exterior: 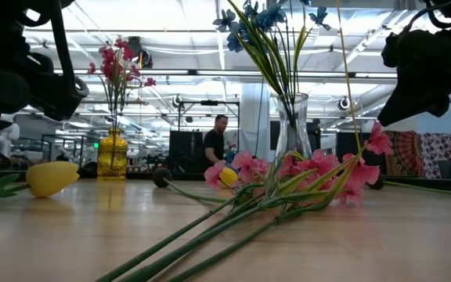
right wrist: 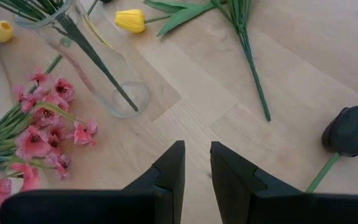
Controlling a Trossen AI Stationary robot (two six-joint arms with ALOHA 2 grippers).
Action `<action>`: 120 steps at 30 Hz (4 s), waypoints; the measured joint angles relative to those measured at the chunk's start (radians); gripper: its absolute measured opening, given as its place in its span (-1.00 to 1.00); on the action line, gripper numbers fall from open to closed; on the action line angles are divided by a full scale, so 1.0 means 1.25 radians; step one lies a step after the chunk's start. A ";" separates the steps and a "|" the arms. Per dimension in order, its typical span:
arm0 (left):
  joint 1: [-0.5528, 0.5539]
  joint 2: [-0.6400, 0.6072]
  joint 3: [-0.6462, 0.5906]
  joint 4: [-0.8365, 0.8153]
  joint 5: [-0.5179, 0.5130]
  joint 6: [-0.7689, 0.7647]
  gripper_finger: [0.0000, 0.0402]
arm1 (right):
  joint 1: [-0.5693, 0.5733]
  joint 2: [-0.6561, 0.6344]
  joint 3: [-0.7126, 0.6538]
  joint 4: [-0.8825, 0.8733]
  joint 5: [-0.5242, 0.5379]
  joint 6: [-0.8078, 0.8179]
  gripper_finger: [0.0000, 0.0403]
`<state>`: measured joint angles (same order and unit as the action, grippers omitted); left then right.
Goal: Sort flowers into vase by color
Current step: Put the bottom yellow tulip into the yellow vase
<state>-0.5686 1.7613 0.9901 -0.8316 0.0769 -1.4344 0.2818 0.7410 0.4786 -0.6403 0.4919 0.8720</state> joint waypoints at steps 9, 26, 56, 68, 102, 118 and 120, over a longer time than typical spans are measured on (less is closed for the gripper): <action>0.034 -0.113 -0.006 0.031 -0.284 -0.021 -0.98 | 0.000 0.000 0.000 0.000 0.004 -0.002 -0.66; 0.242 -0.581 -0.004 -0.193 -1.129 0.080 -1.00 | 0.000 0.000 0.000 0.001 0.012 0.003 -0.66; 0.508 -0.592 -0.004 0.324 -0.940 0.884 -1.00 | -0.001 0.000 0.000 0.009 0.157 0.131 -0.66; 0.736 -0.612 -0.015 0.581 -0.436 1.192 -1.00 | -0.001 0.000 0.000 0.009 0.156 0.131 -0.66; 0.955 -1.065 -0.396 0.804 -0.308 1.347 -1.00 | -0.002 0.000 0.000 0.007 0.179 0.152 -0.66; 1.006 -1.043 -0.396 0.800 -0.315 1.343 -1.00 | -0.002 0.000 0.000 0.007 0.192 0.152 -0.66; 1.008 -1.030 -0.396 0.803 -0.315 1.343 -1.00 | -0.002 0.000 0.000 0.007 0.193 0.152 -0.66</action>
<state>0.6920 0.4734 0.4953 0.1717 -0.3172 0.2443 0.2798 0.7409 0.4786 -0.6318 0.7325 1.0622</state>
